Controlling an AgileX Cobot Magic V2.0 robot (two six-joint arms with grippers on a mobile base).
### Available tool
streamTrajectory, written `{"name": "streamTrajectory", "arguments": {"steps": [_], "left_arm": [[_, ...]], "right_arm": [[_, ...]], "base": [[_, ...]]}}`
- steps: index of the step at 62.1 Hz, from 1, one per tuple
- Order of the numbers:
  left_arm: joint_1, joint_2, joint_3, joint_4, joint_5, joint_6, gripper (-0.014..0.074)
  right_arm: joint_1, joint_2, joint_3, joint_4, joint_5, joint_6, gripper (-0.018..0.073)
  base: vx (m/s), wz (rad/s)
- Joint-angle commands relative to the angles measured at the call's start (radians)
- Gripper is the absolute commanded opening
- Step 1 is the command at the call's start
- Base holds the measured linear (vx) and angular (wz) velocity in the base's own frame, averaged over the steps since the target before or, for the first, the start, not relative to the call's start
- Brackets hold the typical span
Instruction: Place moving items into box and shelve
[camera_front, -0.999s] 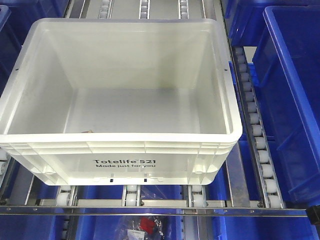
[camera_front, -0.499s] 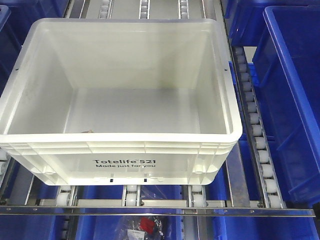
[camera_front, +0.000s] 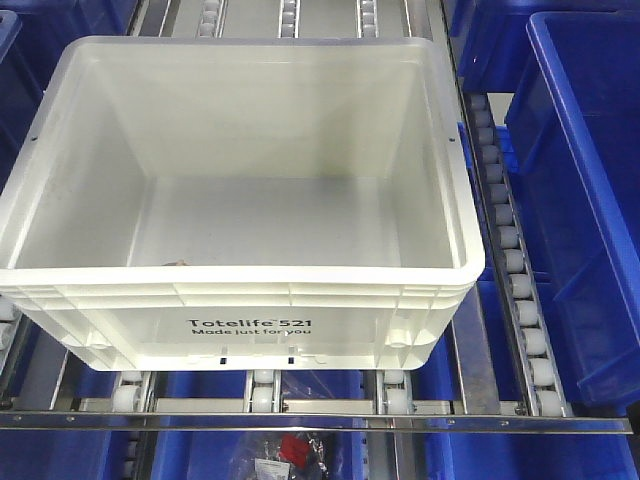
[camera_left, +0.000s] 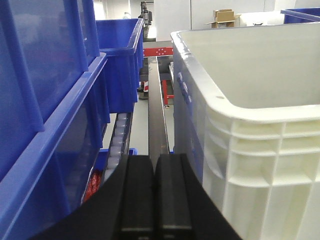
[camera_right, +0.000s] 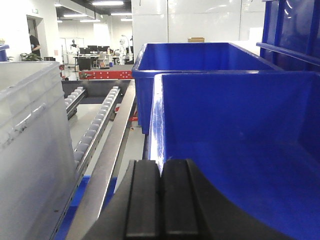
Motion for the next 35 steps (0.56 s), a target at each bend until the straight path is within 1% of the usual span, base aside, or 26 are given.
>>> {"name": "streamTrajectory", "arguments": {"steps": [1,35], "left_arm": [[-0.002,-0.014,0.019,0.000,-0.086,-0.008,0.0000],[-0.002,-0.014,0.019,0.000,-0.086,-0.008,0.0000]], "right_arm": [[-0.004,-0.015,0.007,-0.003,-0.074,-0.006,-0.0009],[-0.005,-0.014,0.007,-0.003,-0.073,-0.007,-0.0009]], "base": [[0.00,0.00],[0.00,0.00]]}}
